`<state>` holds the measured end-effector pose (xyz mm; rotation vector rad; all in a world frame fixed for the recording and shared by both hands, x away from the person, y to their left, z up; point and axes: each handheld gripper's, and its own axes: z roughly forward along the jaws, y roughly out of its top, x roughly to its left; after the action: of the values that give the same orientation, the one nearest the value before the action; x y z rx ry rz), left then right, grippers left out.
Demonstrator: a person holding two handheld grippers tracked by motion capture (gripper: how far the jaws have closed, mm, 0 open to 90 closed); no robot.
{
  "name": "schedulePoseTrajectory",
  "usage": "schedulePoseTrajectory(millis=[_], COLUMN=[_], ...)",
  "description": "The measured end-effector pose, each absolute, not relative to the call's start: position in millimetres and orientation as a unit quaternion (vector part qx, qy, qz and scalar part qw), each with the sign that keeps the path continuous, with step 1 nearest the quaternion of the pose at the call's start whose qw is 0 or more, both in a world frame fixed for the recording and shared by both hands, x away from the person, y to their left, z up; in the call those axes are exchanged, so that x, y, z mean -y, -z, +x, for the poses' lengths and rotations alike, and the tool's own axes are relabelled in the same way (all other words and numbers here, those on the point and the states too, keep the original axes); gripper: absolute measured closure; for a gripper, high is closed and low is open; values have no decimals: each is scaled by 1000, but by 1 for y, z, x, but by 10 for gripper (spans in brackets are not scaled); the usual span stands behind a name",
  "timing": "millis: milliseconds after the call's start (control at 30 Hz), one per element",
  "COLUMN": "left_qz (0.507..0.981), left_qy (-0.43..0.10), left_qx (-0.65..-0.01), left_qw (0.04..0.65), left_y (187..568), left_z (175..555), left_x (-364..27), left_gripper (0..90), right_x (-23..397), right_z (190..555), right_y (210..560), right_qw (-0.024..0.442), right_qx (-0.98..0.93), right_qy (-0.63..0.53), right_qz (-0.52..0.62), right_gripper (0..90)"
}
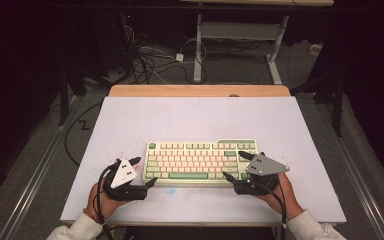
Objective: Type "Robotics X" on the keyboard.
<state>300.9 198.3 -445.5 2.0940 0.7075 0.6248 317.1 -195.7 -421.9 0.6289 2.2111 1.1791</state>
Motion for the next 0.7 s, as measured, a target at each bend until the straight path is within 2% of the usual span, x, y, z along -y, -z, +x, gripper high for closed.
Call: schedulePoseTrajectory(millis=[267,333,367,433,633,700], left_qz=[832,836,837,842,851,851], left_qy=[-238,-234,-233,-224,-206,-195], left_qx=[-279,-274,-274,-267,-257,-258], left_qw=[415,413,413,411,410,413], left_y=[439,438,438,437,434,433], left_z=[309,310,311,313,317,319], left_x=[-187,-182,-180,-177,-172,-170], left_gripper=[182,213,244,390,678,748], right_x=[204,207,208,210,215,216], right_z=[311,310,310,309,305,305], right_y=[425,426,426,427,429,431], right_qw=[290,292,291,292,290,289], right_qx=[-817,-816,-817,-817,-821,-823], right_qy=[-437,-438,-436,-434,-427,-425], right_qz=[239,240,240,241,243,242], right_gripper=[185,186,186,187,190,191])
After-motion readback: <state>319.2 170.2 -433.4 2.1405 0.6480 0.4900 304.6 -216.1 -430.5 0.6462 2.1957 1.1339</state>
